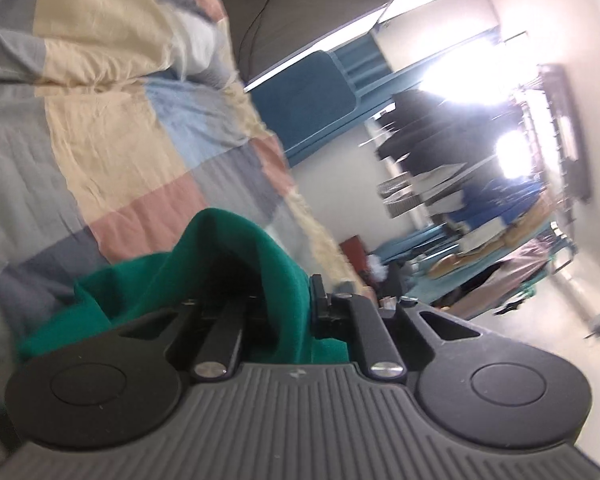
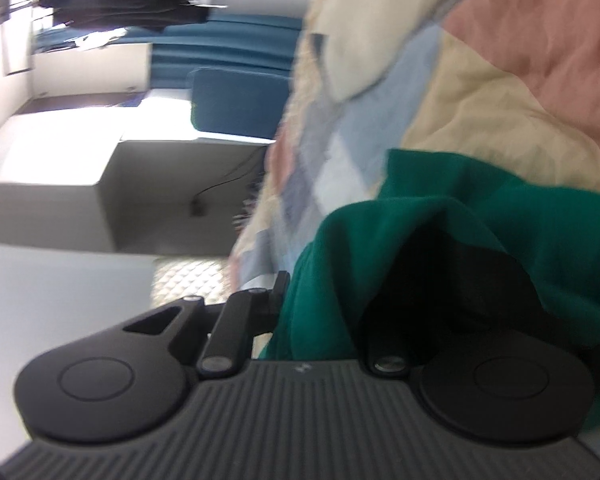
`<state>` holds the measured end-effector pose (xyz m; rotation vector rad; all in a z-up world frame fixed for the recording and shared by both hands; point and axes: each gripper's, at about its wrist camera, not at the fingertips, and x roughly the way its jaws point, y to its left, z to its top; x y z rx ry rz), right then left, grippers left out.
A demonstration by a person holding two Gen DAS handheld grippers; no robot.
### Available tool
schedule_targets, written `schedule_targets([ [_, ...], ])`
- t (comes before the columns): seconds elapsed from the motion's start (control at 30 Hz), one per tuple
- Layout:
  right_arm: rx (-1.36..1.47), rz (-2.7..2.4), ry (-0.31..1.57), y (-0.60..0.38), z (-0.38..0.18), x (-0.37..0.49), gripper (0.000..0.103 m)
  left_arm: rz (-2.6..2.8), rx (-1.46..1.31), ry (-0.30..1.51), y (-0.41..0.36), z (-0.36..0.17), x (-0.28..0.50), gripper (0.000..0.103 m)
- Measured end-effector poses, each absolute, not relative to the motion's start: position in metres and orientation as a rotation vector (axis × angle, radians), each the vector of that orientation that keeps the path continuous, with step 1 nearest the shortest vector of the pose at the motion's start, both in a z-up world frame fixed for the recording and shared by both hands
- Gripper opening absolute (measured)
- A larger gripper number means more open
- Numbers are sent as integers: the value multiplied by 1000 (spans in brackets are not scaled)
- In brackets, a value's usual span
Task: Fold large clothes
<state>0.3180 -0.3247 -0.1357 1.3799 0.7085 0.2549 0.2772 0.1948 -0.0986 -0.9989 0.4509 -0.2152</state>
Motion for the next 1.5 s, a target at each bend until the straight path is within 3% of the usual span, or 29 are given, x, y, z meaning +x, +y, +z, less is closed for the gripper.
schedule_targets([
  [0.33, 1300, 256, 774, -314, -192, 380, 23, -177, -1072, 583, 217, -196, 372, 15],
  [0.57, 1319, 254, 782, -313, -214, 398, 23, -162, -1033, 609, 214, -209, 391, 16],
  [0.8, 1265, 279, 768, -313, -199, 385, 25, -141, -968, 583, 203, -192, 380, 16],
  [0.87, 1253, 288, 754, -314, -191, 378, 31, -145, -941, 571, 198, -185, 374, 22],
  [0.9, 1247, 294, 745, -313, -187, 373, 35, -152, -926, 566, 197, -181, 371, 36],
  [0.97, 1227, 316, 724, -310, -175, 363, 55, -154, -884, 540, 192, -170, 361, 59],
  [1.03, 1218, 338, 697, -307, -164, 350, 70, -158, -843, 511, 187, -158, 348, 71],
  [1.5, 672, 313, 675, -251, -97, 259, 75, -100, -417, 438, 136, -98, 231, 74],
])
